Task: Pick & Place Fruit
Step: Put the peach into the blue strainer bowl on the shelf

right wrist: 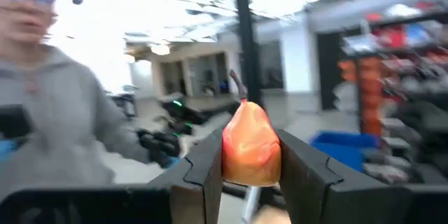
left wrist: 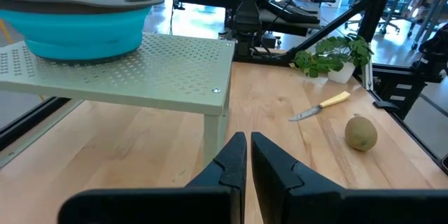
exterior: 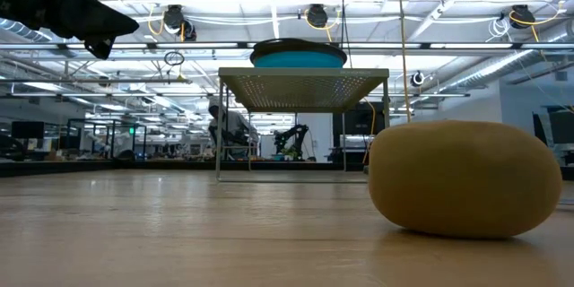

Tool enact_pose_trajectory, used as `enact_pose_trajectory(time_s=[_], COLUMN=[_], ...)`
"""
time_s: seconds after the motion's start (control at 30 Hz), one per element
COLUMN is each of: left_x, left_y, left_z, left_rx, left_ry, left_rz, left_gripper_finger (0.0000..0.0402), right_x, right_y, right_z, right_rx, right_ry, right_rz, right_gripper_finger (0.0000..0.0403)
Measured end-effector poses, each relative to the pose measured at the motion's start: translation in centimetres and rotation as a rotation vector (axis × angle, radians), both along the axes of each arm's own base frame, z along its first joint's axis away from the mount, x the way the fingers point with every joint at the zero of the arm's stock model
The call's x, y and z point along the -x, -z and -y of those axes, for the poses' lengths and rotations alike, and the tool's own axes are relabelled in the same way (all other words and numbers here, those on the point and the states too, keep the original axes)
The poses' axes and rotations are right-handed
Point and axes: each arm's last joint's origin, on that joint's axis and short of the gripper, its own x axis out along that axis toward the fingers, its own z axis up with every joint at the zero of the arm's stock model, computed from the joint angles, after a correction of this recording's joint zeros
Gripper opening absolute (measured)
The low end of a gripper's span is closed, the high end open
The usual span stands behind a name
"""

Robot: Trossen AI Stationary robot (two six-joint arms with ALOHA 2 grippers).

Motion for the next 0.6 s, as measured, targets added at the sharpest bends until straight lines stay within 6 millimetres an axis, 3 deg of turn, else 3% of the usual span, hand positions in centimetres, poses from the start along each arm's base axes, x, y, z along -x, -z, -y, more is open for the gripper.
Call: enact_pose_trajectory(time_s=[0.23,0.6], left_x=[0.0,0.0], left_y=[0.0,0.0], left_z=[0.0,0.0], left_rx=[0.0,0.0], left_ry=[0.0,0.0], left_rz=[-0.001,-0.002], left_gripper_finger=[0.0021,0.0021], right_x=[1.0,1.5], right_y=[-1.5,-2.1], right_z=[-0.3,-0.4], right_rx=[0.017,0.017], right_ry=[-0.149,-0.184], right_rz=[0.155,0.225], right_gripper_finger=[0.011,0.0111])
